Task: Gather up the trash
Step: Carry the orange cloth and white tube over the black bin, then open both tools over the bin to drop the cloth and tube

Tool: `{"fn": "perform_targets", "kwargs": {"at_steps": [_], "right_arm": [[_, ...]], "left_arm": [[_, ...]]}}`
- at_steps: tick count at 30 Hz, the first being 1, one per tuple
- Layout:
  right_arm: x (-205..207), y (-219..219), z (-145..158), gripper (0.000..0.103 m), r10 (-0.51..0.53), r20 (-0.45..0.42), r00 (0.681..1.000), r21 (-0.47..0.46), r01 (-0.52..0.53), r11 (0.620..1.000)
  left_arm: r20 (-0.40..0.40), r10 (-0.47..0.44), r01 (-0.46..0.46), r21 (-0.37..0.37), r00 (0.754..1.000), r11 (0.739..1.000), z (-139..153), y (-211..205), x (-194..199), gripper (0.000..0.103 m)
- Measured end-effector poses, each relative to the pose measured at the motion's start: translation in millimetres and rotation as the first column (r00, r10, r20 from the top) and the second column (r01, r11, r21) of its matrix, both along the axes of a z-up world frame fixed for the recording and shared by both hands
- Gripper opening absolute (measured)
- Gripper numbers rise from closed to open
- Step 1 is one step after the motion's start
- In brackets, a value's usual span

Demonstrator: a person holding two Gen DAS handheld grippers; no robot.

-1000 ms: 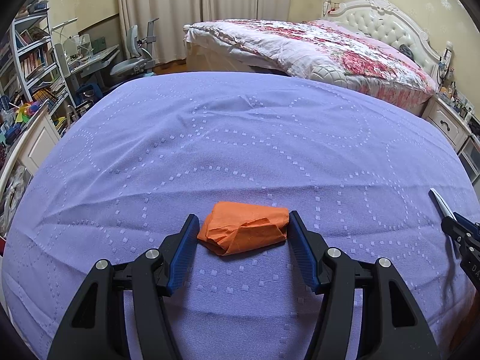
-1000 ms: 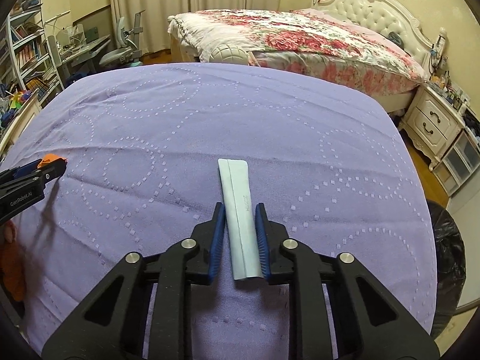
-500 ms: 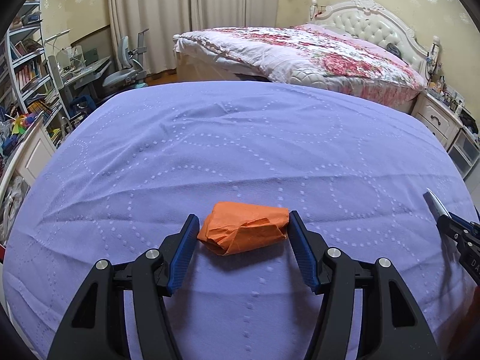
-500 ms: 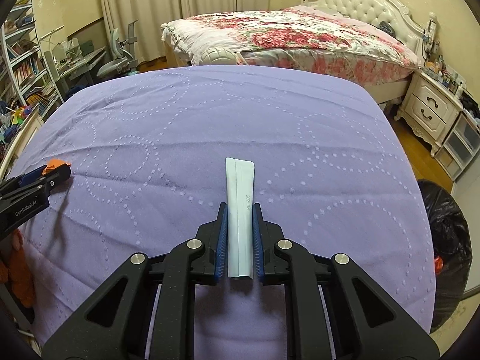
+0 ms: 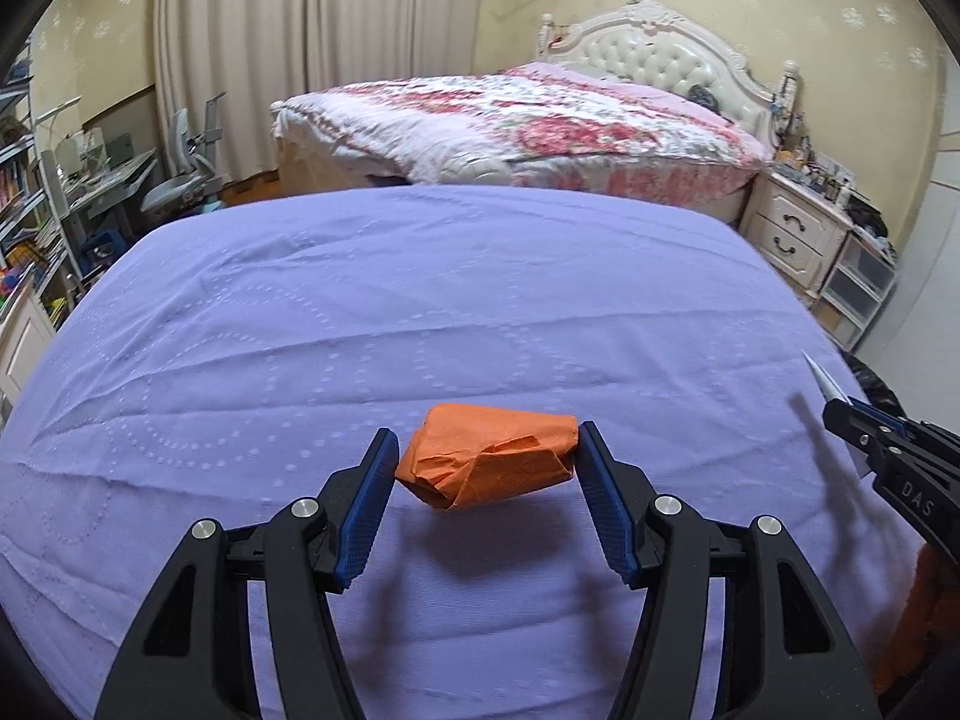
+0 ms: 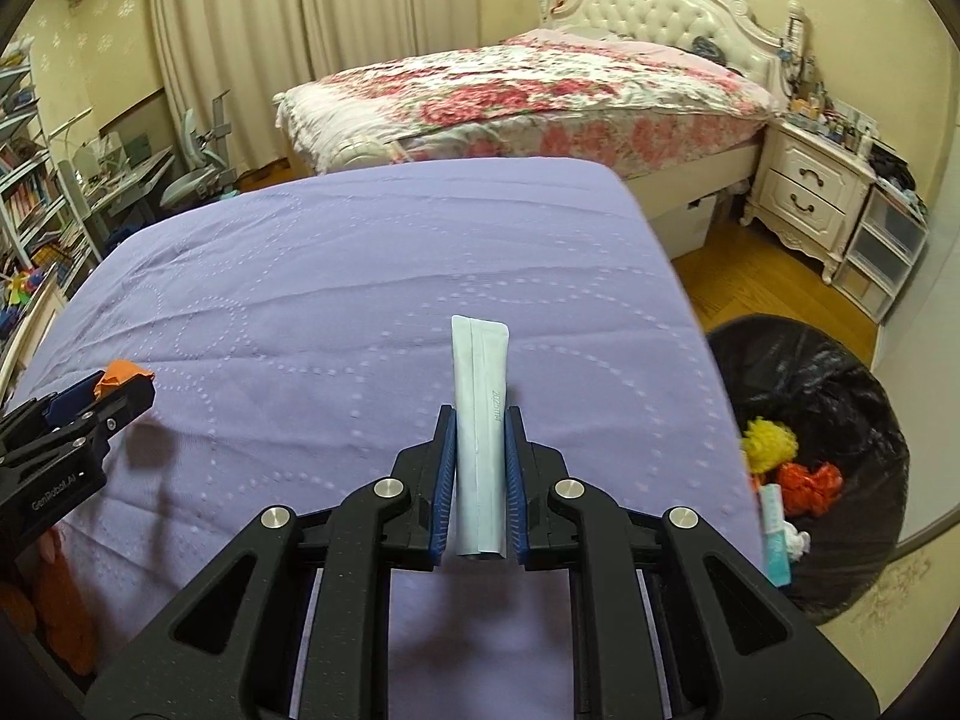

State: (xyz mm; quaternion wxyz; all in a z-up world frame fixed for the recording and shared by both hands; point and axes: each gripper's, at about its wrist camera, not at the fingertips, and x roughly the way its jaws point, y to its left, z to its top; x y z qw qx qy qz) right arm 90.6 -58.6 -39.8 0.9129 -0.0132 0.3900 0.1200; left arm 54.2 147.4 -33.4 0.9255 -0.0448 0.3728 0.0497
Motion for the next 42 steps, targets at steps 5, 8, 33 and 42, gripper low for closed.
{"fn": "perform_targets", "kwargs": {"at_steps": [5, 8, 33, 42], "right_arm": [[-10.4, -37.1, 5.6, 0.015, -0.075, 0.036, 0.997, -0.014, 0.076, 0.997], [-14.4, -60.5, 8.5, 0.015, -0.128, 0.055, 0.99, -0.02, 0.13, 0.991], [-14.7, -195.9, 15.2, 0.016, -0.417, 0.13, 0.9, 0.007, 0.42, 0.908], [2.6, -216.9, 7.6, 0.016, -0.454, 0.11, 0.884, 0.031, 0.454, 0.89]], "left_arm": [[0.021, -0.085, 0.085, 0.004, 0.996, 0.996, 8.8, -41.2, 1.5, 0.059], [0.032, -0.132, 0.132, 0.007, 0.991, 0.991, 11.7, -65.4, 4.1, 0.059], [0.081, -0.384, 0.38, 0.061, 0.92, 0.923, 19.4, -241.4, 49.4, 0.059], [0.066, -0.4, 0.394, 0.084, 0.914, 0.915, 14.3, -272.2, 71.3, 0.06]]}}
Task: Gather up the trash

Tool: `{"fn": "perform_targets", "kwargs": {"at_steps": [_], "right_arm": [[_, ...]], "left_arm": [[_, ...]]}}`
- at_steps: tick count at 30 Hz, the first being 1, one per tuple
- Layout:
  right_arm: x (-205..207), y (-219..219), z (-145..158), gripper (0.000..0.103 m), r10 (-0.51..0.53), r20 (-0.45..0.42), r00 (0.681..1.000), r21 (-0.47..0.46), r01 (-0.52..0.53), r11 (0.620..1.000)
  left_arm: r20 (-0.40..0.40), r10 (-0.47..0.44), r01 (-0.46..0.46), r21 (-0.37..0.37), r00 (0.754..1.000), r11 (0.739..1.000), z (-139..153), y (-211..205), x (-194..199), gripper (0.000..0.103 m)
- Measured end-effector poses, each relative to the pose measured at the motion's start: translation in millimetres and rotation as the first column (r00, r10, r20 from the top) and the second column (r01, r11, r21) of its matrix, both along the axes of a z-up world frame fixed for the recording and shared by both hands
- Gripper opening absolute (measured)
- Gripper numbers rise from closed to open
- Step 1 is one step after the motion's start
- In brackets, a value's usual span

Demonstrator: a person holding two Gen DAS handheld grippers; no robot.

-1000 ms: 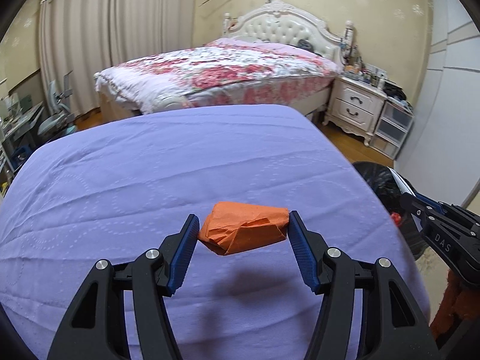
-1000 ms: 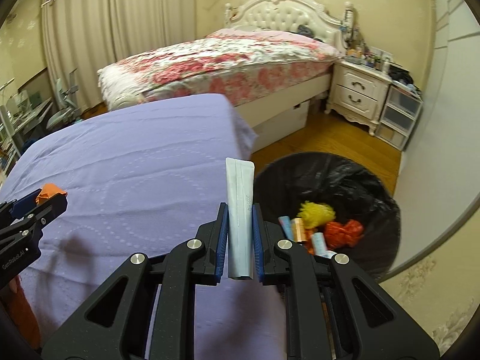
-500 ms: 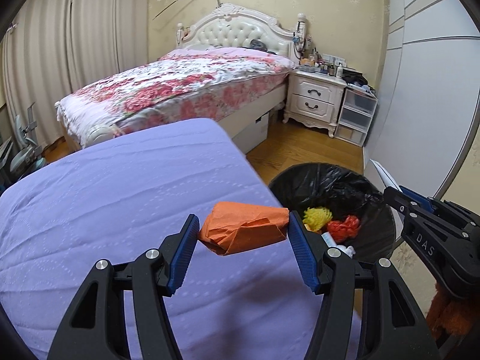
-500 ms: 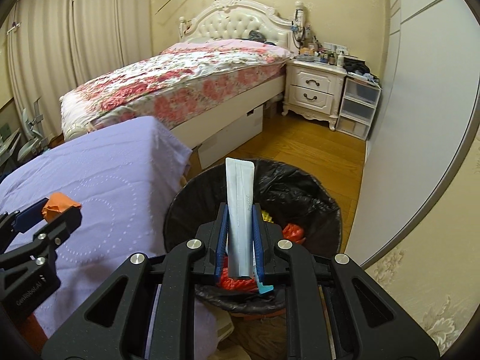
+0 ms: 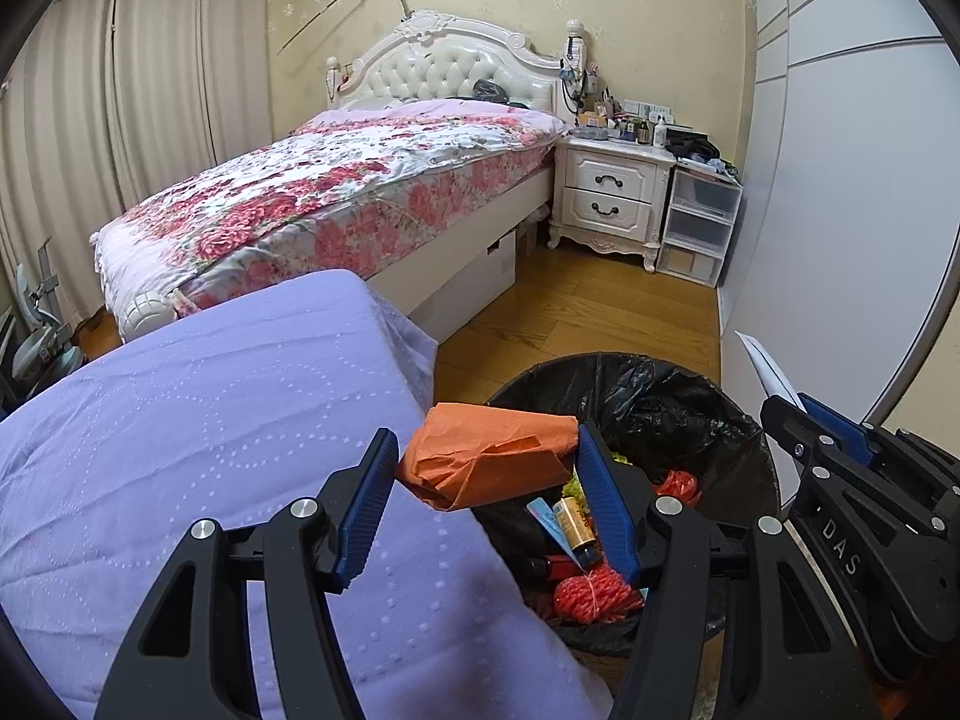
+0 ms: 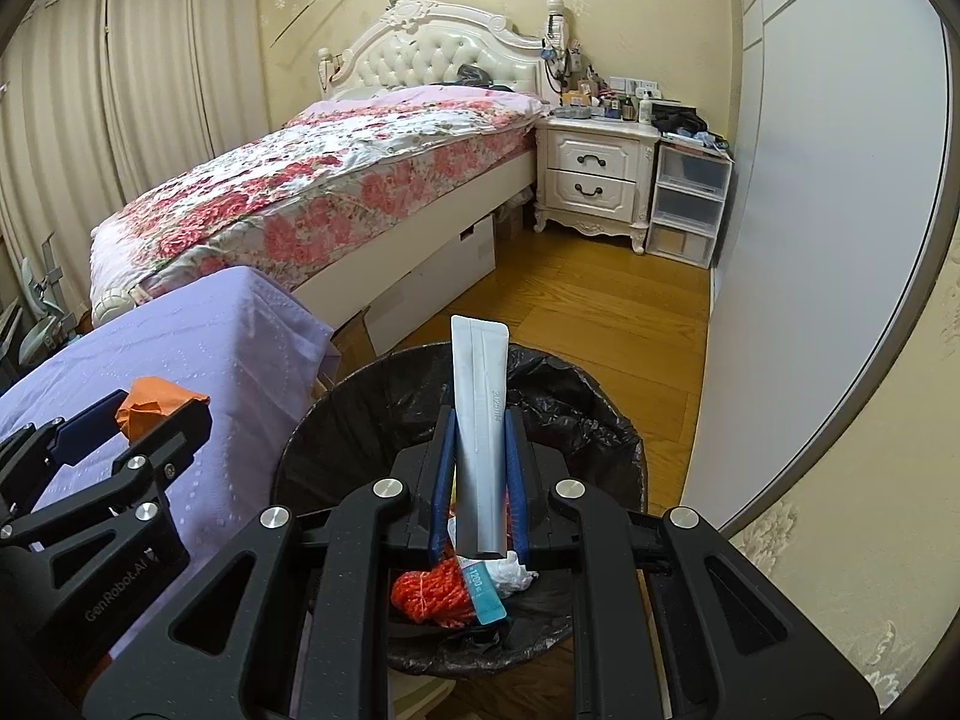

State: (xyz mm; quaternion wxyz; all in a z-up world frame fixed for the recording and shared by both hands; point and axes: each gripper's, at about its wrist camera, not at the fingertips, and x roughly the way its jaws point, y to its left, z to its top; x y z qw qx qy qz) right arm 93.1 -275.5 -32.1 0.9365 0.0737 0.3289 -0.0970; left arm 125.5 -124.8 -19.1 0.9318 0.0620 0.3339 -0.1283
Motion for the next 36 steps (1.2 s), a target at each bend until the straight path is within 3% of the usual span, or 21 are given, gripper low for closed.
{"fn": "perform_targets", "kwargs": {"at_steps": [11, 14, 17, 21, 26, 36], "right_arm": [[14.3, -8.8, -10.1, 0.017, -0.022, -0.024, 0.999, 0.006, 0.022, 1.0], [16.4, -10.8, -11.6, 0.019, -0.032, -0.023, 0.999, 0.004, 0.032, 0.999], [16.9, -13.8, -13.1, 0.034, -0.046, -0.022, 0.999, -0.002, 0.046, 0.999], [15.5, -16.4, -13.0, 0.036, -0.061, -0.023, 0.998, 0.0, 0.061, 0.998], [10.9, -17.7, -8.9, 0.054, -0.081, -0.01, 0.997, -0.014, 0.081, 0.997], [-1.2, -6.9, -2.2, 0.077, -0.089, 0.006, 0.996, -0.074, 0.089, 0.993]], "left_arm": [[-0.018, -0.003, 0.004, 0.026, 1.0, 1.0, -7.4, -16.5, 16.0, 0.061], [-0.018, 0.01, -0.009, 0.036, 1.0, 0.999, -8.6, -17.6, 20.0, 0.073], [-0.029, 0.012, -0.011, 0.031, 1.0, 0.999, -9.5, -16.8, 21.7, 0.076], [-0.032, 0.018, -0.017, 0.031, 0.999, 0.999, -10.1, -16.2, 21.5, 0.08], [-0.023, 0.034, -0.033, 0.033, 0.999, 0.999, -9.2, -11.8, 20.5, 0.082], [0.01, 0.067, -0.068, 0.03, 0.998, 0.997, -0.3, 2.9, 6.2, 0.084]]}}
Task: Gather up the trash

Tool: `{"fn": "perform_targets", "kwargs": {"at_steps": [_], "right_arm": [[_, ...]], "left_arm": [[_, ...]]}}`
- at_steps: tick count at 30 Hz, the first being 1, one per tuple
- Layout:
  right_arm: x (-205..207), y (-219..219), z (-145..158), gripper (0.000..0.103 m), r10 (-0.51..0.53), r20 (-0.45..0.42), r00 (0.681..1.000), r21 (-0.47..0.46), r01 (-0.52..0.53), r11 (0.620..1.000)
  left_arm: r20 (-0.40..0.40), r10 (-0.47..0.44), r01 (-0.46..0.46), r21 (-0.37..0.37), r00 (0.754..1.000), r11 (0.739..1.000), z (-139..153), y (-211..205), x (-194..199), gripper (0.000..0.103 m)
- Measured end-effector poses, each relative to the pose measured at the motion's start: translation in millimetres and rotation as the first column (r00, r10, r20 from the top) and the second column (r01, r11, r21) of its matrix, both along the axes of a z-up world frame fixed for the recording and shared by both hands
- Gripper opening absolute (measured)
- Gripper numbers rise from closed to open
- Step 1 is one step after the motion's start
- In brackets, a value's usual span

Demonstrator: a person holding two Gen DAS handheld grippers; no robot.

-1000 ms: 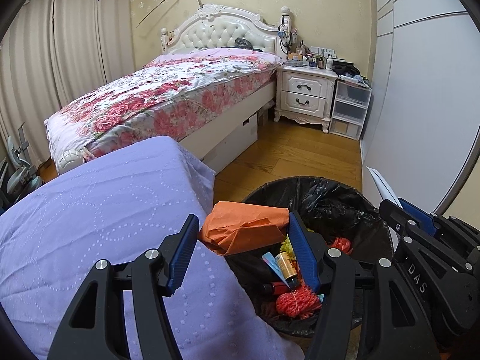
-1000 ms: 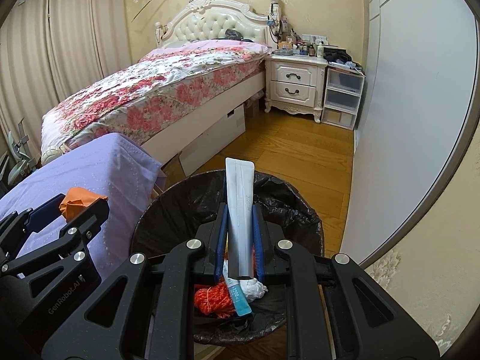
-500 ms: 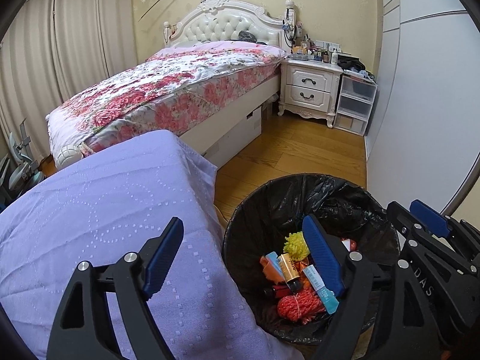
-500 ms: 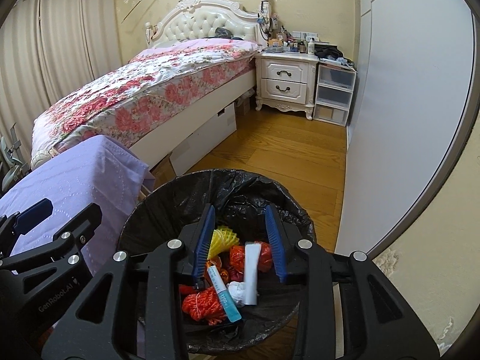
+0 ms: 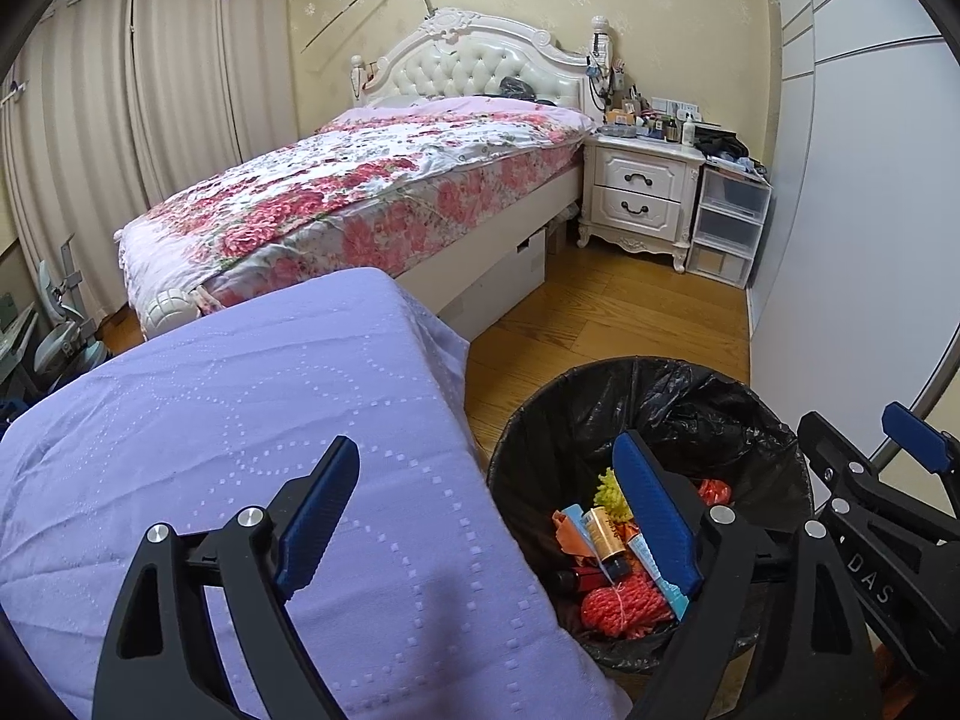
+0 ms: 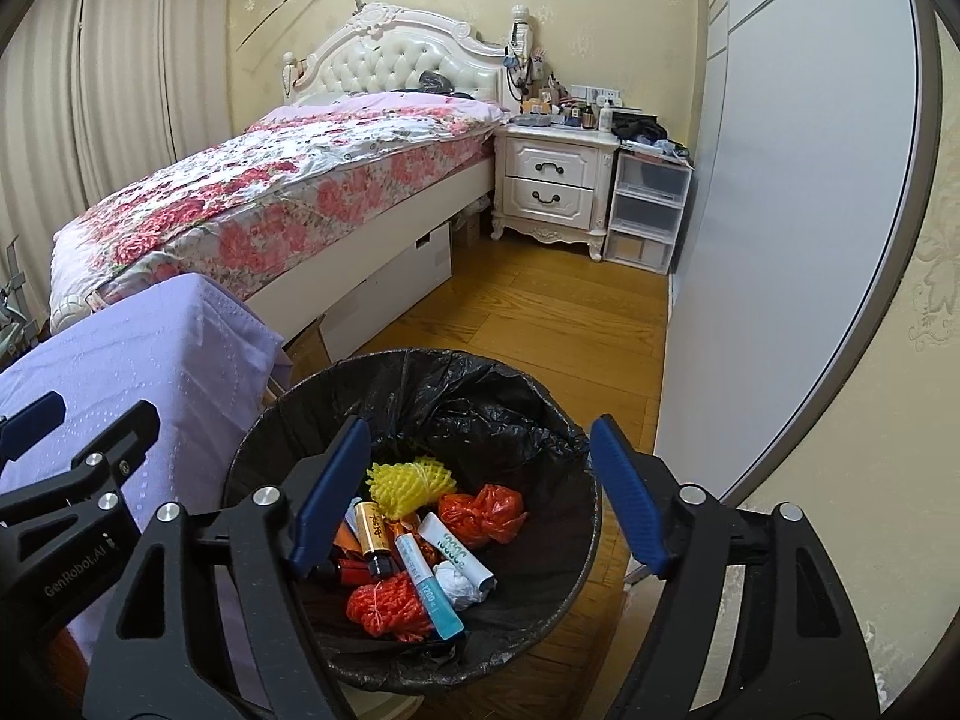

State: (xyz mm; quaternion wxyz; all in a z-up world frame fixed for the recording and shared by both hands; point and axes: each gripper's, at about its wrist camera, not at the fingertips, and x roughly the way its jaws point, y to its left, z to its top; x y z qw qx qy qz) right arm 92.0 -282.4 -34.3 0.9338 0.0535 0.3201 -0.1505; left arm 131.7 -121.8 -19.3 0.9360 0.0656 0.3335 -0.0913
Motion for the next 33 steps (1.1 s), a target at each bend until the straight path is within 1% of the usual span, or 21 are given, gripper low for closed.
{"fn": "perform_targets", "kwargs": {"at_steps": [2, 8, 14, 21, 33], "right_arm": [[-3.4, 2.8, 0.2, 0.08, 0.003, 0.001, 1.0, -0.007, -0.003, 1.0], [-9.6, 11.5, 1.6, 0.084, 0.011, -0.005, 1.0, -0.02, -0.011, 1.0], [-18.7, 15.9, 7.2, 0.087, 0.015, 0.005, 1.0, 0.006, -0.015, 1.0], [-31.5, 28.6, 13.5, 0.088, 0.04, 0.014, 0.999, -0.001, -0.04, 0.999], [-62.1, 51.3, 32.2, 0.09, 0.089, 0.052, 0.995, 0.001, -0.089, 0.996]], "left_arm": [[0.001, 0.004, -0.004, -0.006, 1.0, 1.0, 1.7, 3.3, -2.7, 0.084], [0.014, 0.016, -0.016, -0.019, 1.0, 1.0, 8.4, 13.1, -10.0, 0.085], [0.02, 0.022, -0.021, -0.036, 1.0, 0.999, 13.9, 23.3, -19.2, 0.085], [0.021, 0.033, -0.032, -0.041, 0.999, 0.999, 17.3, 38.0, -33.9, 0.085], [0.049, 0.06, -0.058, -0.055, 0.997, 0.997, 30.2, 67.4, -66.1, 0.085]]}}
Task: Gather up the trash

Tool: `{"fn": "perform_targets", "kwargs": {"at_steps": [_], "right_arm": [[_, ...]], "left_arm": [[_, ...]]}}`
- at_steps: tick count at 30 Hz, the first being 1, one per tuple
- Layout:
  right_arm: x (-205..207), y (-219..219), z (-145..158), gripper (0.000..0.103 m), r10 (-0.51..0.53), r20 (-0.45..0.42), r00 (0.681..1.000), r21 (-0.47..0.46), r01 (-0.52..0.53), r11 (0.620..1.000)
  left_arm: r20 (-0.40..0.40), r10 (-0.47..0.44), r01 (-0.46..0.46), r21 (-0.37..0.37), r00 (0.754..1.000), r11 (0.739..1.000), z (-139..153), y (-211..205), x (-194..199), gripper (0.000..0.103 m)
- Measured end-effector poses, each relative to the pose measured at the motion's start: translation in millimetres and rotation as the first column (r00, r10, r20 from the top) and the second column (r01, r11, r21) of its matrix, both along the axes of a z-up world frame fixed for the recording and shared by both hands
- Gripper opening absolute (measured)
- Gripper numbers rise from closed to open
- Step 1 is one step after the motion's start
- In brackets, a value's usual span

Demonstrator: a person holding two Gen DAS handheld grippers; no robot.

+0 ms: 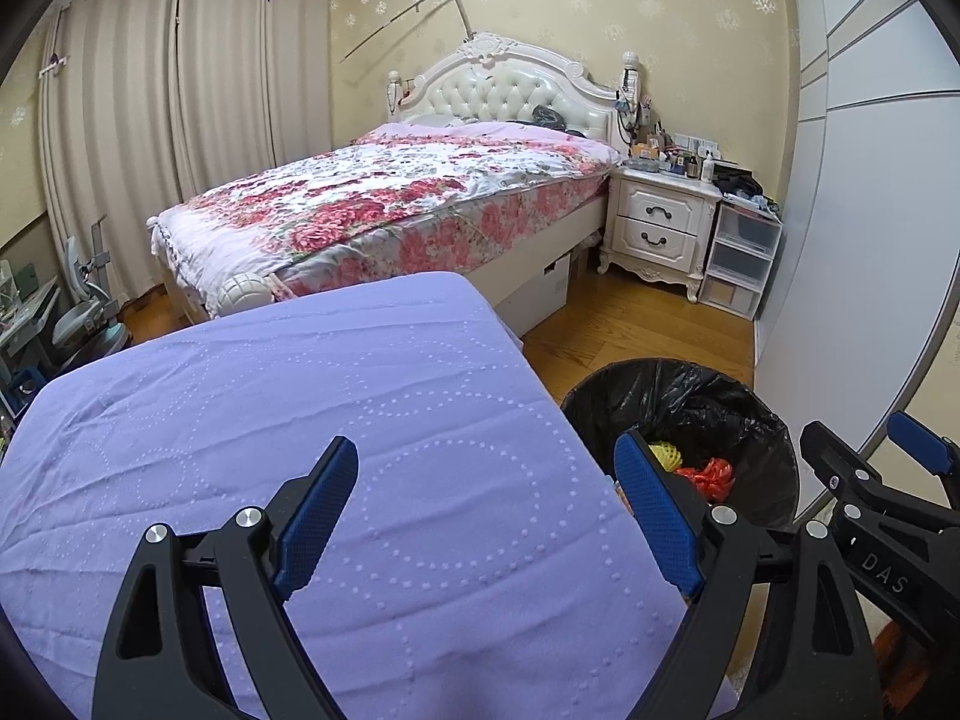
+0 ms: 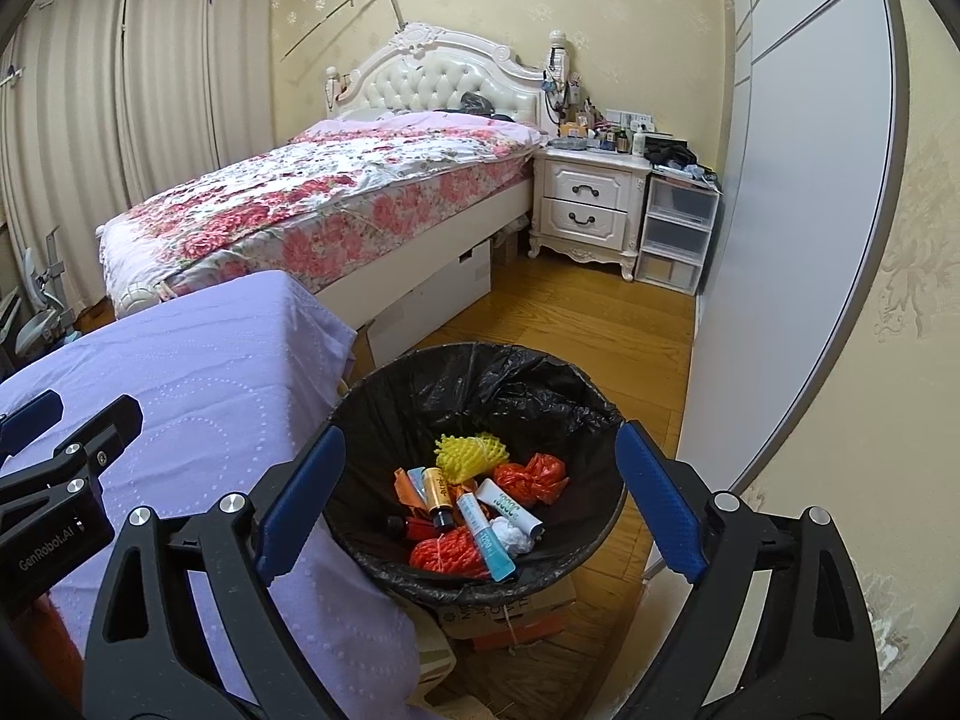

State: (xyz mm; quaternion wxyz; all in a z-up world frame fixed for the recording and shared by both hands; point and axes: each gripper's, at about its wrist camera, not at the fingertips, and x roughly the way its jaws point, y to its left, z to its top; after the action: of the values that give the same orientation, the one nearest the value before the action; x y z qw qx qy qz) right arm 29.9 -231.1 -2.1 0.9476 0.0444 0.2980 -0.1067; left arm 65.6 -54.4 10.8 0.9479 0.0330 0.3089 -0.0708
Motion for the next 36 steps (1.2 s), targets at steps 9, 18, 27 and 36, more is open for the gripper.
{"fn": "perform_targets", "kwargs": {"at_steps": [9, 18, 27, 36], "right_arm": [[-27.1, 14.2, 9.4, 0.09, 0.02, 0.035, 0.999, -0.005, -0.02, 1.0], [-47.6, 25.3, 18.9, 0.09, 0.047, 0.063, 0.997, -0.035, -0.044, 0.998], [-59.6, 30.3, 21.4, 0.09, 0.064, 0.077, 0.995, -0.048, -0.061, 0.997], [-64.8, 31.5, 22.7, 0.09, 0.062, 0.082, 0.995, -0.054, -0.057, 0.997]], "left_arm": [[0.03, 0.015, -0.015, -0.003, 0.999, 1.0, 3.8, 18.0, -30.1, 0.085], [0.046, 0.043, -0.042, -0.014, 0.998, 0.999, 4.0, 32.3, -52.3, 0.085], [0.069, 0.054, -0.052, -0.026, 0.996, 0.998, 8.1, 38.0, -68.5, 0.085], [0.079, 0.053, -0.05, -0.033, 0.995, 0.998, 9.1, 38.5, -73.4, 0.085]]}}
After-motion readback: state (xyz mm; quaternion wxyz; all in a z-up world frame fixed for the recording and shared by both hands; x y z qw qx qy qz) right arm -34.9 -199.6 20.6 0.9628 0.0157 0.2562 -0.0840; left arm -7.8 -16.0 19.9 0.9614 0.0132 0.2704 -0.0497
